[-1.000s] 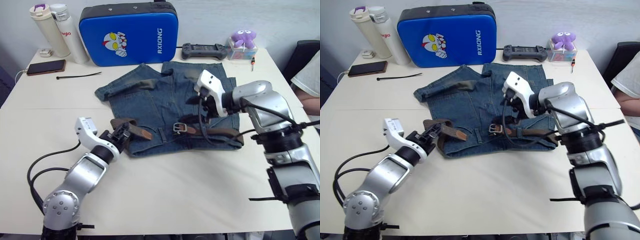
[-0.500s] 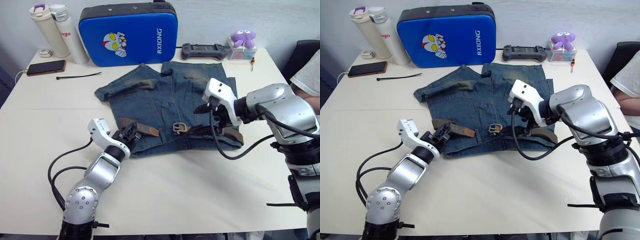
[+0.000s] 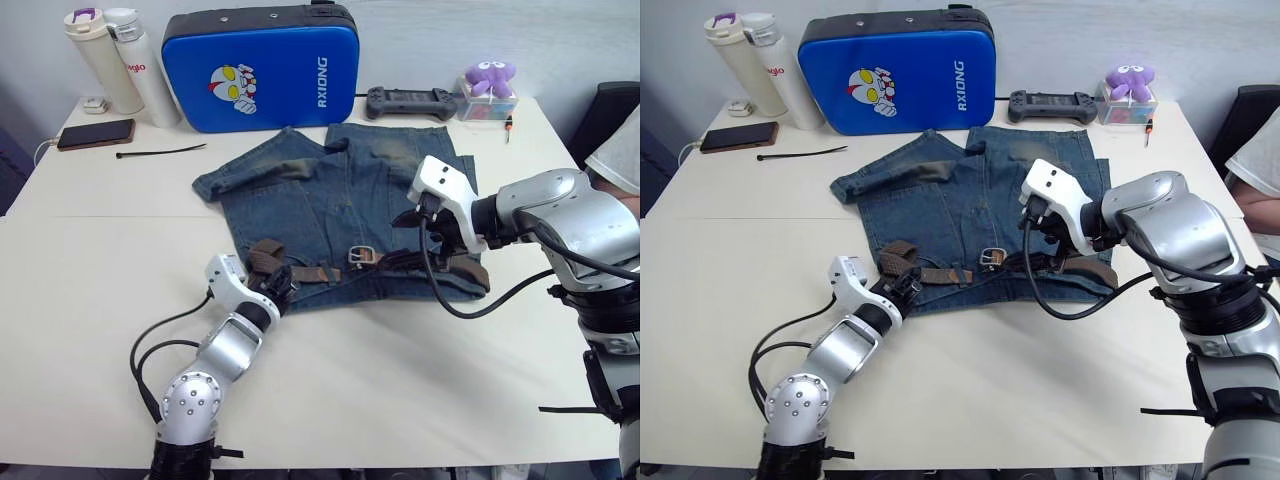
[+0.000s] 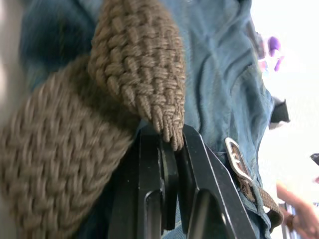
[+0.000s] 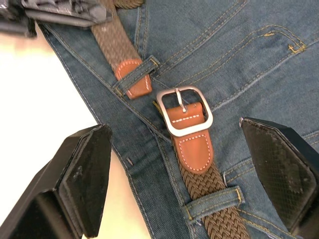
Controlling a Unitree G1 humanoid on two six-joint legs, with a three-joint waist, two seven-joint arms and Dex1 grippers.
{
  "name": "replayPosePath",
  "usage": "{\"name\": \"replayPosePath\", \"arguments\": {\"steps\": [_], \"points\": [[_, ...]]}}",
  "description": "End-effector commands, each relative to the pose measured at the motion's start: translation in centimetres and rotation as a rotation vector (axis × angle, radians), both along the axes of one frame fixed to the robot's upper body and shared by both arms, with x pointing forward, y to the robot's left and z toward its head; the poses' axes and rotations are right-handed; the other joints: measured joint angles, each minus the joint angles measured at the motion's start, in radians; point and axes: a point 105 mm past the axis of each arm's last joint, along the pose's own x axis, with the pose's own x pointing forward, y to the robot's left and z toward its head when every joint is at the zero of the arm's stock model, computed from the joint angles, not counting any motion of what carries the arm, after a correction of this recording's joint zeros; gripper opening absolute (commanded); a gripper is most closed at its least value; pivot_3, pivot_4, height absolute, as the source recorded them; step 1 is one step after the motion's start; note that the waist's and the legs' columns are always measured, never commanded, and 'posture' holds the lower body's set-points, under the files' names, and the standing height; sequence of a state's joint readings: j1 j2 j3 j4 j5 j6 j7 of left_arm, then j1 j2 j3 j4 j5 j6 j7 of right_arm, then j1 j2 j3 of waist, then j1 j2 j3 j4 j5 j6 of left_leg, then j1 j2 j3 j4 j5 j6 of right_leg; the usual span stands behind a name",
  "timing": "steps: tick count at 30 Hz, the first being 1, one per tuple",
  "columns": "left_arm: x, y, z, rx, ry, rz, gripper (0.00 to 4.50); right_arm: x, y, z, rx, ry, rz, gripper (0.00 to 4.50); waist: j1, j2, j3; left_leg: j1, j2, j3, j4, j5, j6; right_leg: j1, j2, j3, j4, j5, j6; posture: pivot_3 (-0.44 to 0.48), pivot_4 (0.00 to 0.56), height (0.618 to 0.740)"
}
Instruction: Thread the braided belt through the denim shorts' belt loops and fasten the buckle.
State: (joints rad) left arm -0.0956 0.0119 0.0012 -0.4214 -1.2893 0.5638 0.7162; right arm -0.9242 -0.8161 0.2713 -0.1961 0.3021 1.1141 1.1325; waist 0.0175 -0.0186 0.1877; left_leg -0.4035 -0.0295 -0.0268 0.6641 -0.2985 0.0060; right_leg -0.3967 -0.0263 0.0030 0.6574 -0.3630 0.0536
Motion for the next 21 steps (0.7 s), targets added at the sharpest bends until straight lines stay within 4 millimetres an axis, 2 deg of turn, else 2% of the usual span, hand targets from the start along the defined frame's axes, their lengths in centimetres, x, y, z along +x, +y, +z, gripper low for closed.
{"name": "replayPosePath", "arguments": {"steps": [1, 7, 11, 16, 21], "points": [[0.0, -0.6, -0.7, -0.021, 0.043, 0.004, 0.0, -0.3, 0.2, 1.9, 0.007, -0.061, 0.007, 4.42, 0.005, 0.0, 0.0, 0.0, 0.0, 0.0, 0.0, 0.0, 0.0, 0.0, 0.0, 0.0, 0.0, 0.0, 0.0, 0.0, 0.15, 0.739], [1.3, -3.2, -0.1, -0.063, 0.036, -0.092, 0.0, -0.4, 0.2, 2.3, -0.011, -0.071, 0.015, 4.42, 0.012, 0.0, 0.0, 0.0, 0.0, 0.0, 0.002, 0.0, 0.001, 0.001, 0.0, 0.0, 0.001, 0.0, 0.001, 0.0, 0.15, 0.739], [2.5, -4.6, 1.2, -0.031, -0.004, -0.172, 0.0, -0.5, 0.2, 2.3, -0.007, -0.073, 0.013, 4.42, 0.014, 0.0, 0.0, 0.0, -0.001, 0.0, 0.002, 0.0, 0.001, 0.001, 0.0, 0.0, 0.001, 0.001, 0.001, 0.0, 0.15, 0.739], [2.5, -5.5, 1.6, 0.079, -0.027, -0.278, 0.0, -0.6, 0.0, 2.3, -0.003, -0.077, -0.003, 4.42, 0.011, 0.0, 0.0, 0.0, -0.001, 0.0, 0.002, 0.0, 0.001, 0.001, 0.0, 0.0, 0.001, 0.001, 0.001, 0.0, 0.15, 0.739], [2.9, -5.7, 1.7, 0.151, -0.048, -0.327, 0.0, -1.3, -0.5, 1.7, -0.053, -0.111, 0.03, 4.42, 0.013, 0.0, 0.0, 0.0, -0.001, 0.0, 0.003, 0.0, 0.001, 0.001, 0.0, 0.0, 0.001, 0.001, 0.001, 0.0, 0.15, 0.739]]}}
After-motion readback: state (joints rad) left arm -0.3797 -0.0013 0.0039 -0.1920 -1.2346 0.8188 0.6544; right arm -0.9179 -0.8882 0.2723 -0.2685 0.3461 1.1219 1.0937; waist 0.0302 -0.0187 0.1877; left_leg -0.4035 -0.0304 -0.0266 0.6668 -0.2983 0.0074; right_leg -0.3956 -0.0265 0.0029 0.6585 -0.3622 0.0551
